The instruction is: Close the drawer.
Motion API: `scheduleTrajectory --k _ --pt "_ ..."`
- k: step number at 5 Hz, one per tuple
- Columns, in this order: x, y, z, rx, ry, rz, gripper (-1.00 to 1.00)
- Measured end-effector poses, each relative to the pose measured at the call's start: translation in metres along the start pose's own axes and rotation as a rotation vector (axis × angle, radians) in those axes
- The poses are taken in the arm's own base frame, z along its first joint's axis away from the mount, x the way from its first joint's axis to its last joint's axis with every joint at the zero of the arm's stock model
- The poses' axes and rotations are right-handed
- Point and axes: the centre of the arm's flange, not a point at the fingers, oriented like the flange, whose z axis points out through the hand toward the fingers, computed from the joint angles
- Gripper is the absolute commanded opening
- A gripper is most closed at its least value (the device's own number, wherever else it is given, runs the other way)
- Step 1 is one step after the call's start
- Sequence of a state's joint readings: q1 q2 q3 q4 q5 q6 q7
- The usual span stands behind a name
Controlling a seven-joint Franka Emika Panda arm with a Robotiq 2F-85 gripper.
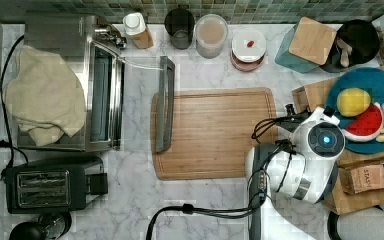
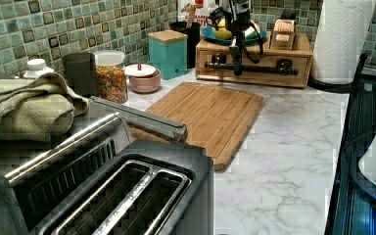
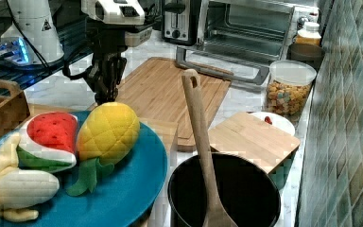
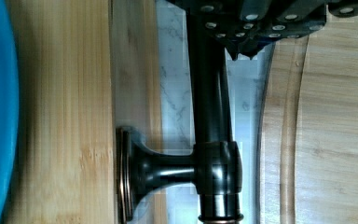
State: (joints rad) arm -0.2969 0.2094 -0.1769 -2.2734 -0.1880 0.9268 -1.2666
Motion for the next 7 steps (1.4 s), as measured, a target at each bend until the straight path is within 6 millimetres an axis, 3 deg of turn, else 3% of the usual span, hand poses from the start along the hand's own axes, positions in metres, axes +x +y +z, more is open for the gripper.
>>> scheduleTrajectory --k 7 --pt "-0.0027 0.0007 -0.0002 -0.003 0.002 0.006 -1.00"
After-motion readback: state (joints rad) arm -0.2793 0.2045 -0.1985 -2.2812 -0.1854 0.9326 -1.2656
